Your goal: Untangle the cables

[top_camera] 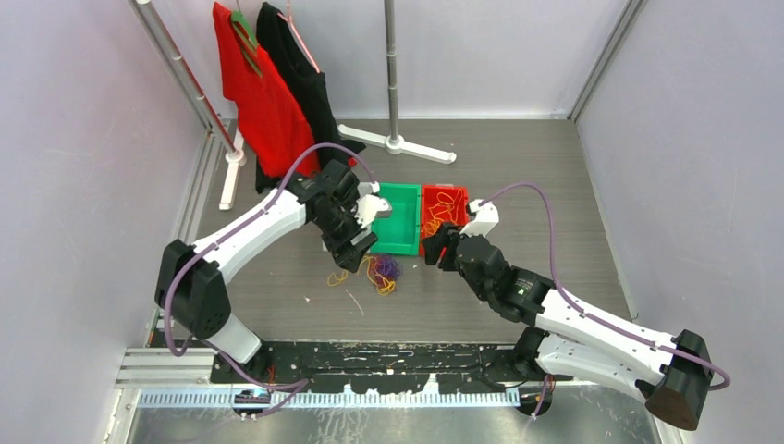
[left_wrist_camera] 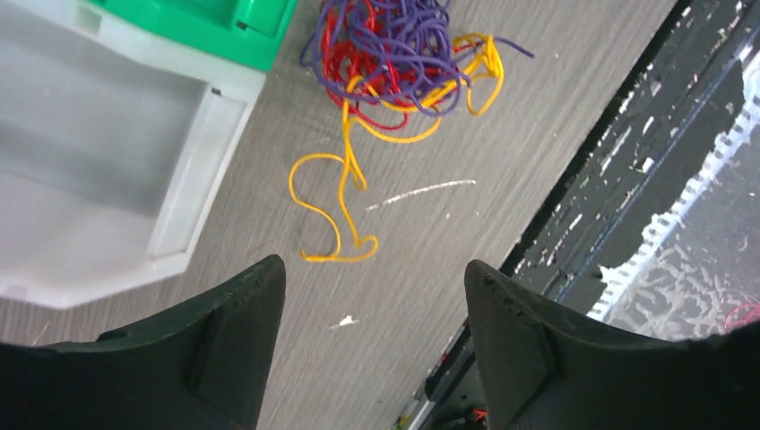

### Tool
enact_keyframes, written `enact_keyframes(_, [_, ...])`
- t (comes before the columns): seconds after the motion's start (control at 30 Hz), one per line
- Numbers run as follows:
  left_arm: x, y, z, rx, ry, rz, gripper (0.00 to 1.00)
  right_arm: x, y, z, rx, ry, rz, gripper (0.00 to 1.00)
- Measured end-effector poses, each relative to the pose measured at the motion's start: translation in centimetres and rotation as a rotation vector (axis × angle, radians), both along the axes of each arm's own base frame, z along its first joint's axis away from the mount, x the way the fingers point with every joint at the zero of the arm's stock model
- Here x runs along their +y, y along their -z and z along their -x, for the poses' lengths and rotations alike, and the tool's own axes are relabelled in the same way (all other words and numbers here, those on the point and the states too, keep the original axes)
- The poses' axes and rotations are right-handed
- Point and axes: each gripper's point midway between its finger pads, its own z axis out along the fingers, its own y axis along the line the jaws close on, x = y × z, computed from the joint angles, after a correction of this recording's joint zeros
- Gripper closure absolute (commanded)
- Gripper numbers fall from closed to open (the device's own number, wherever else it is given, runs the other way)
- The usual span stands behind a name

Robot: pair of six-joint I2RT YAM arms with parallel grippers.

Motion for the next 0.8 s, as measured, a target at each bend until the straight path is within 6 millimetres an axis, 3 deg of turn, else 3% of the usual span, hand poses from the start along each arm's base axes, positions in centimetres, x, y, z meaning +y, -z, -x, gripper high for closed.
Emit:
enact_keyframes(0.27, [-0.7, 2.8, -0.8, 0.033, -0.003, -0.012, 0.43, 0.6, -0.3, 0.3, -0.007, -0.043, -0.018, 0.42])
enact_keyframes(0.33, [-0.7, 3.2, -0.8, 0.031, 0.001, -0.013, 0.51, 0.7, -0.5, 0.3, -0.018, -0.051, -0.03, 0.42])
enact_keyframes(0.43, [-0.7, 3.6, -0.8, 0.028, 0.005, -0.012, 0.73, 0.9, -0.4, 0.4, -0.027, -0.065, -0.045, 0.41])
enact_keyframes(0.57, [-0.8, 3.9, -1.0, 0.015, 0.01, -0.004, 0.97, 1.2, 0.2, 0.7, -0.026, -0.088, -0.054, 0.32])
enact_keyframes(0.67, [-0.7, 3.9, -1.1, 0.011, 0.006, -0.009, 1.0, 1.5, 0.2, 0.6, -0.034, -0.102, -0.066, 0.19])
enact_keyframes(0.8, [-0.3, 2.4, -0.7, 0.017, 0.003, -0.023, 1.0, 2.3, -0.4, 0.6, -0.072, -0.145, -0.076, 0.13])
